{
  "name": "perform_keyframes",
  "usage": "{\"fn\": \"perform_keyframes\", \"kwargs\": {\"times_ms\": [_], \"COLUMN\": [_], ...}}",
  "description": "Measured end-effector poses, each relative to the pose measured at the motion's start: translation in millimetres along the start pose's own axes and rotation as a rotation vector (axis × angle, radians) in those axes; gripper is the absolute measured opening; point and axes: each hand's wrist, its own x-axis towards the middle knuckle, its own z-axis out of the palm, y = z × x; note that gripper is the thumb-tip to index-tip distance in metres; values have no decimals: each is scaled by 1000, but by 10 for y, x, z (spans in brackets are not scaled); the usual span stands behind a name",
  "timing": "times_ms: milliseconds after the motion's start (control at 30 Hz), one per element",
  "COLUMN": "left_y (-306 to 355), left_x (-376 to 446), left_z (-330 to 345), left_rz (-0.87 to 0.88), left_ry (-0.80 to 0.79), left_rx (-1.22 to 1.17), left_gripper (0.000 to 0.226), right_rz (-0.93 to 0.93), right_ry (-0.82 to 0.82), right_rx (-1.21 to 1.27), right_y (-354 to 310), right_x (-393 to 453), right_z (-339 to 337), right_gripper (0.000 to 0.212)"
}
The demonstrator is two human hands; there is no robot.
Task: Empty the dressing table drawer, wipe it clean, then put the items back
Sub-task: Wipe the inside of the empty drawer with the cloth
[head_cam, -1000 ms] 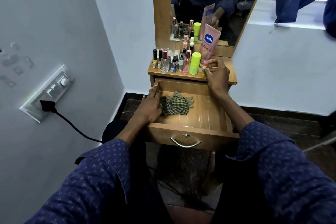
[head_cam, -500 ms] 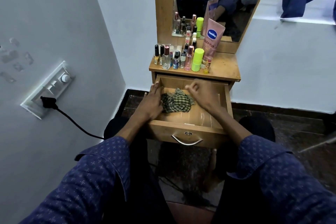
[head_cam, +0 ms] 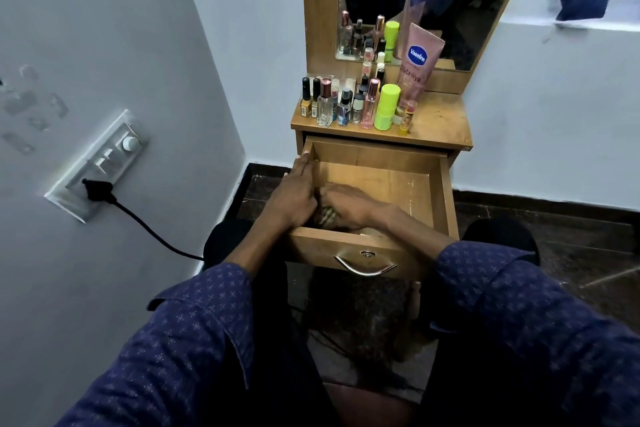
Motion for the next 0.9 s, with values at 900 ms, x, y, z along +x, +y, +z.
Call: {"fn": "perform_keyframes", "kwargs": {"times_ms": [900], "left_y": [105], "left_x": [-41], "left_z": [-32], "left_rz": [6], "left_ry": [21], "left_rx": [53], "left_gripper": [72], "right_rz": [529], "right_ry": [163], "right_rx": [-113], "right_y": [566], "right_x": [-565], "right_z": [-408], "right_gripper": [23]}}
